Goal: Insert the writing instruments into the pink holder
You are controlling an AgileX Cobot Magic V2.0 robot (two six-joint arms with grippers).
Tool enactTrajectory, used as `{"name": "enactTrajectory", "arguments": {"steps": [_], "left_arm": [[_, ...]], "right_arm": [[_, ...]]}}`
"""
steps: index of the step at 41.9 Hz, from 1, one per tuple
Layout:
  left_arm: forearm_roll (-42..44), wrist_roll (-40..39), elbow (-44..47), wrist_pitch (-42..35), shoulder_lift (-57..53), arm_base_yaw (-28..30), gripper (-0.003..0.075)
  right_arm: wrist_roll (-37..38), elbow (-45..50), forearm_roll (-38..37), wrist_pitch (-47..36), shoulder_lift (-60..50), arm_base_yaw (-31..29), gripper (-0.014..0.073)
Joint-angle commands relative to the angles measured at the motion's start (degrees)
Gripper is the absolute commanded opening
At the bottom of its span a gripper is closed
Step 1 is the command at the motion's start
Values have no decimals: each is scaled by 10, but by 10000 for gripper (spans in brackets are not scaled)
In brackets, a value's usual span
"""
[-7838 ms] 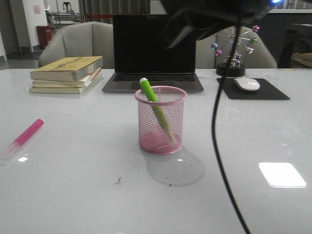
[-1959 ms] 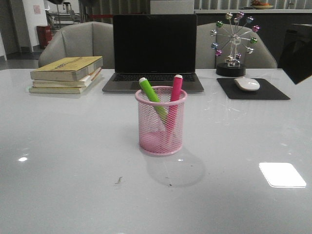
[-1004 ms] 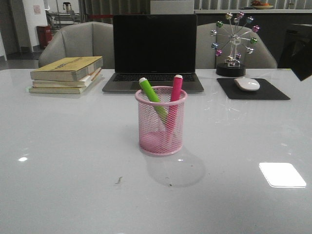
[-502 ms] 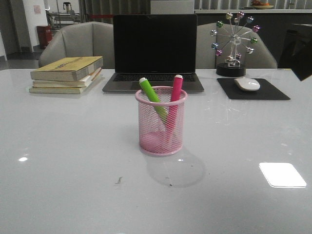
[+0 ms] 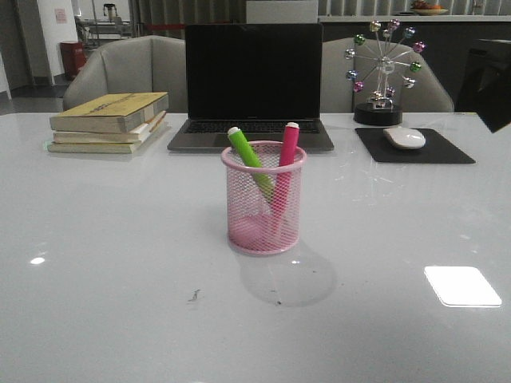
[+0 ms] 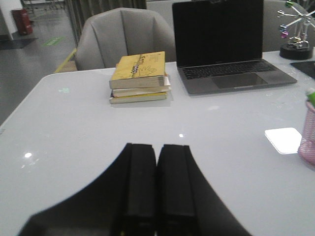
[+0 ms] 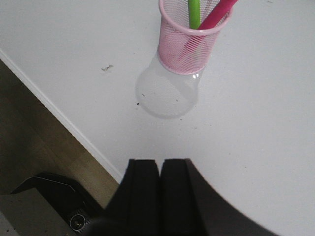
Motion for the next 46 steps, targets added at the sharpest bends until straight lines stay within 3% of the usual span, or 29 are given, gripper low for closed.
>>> {"name": "enactTrajectory", "arguments": {"steps": [1, 7, 46], "left_arm": [[-13, 1, 28, -118, -23, 14, 92], [-13, 1, 79, -208, -51, 17, 92], [-13, 1, 78, -209, -59, 18, 92]], "right_arm": [[-4, -16, -4, -33, -4, -2, 67], [-4, -16, -4, -33, -4, -2, 67], [-4, -15, -3, -29, -4, 2, 67]]}}
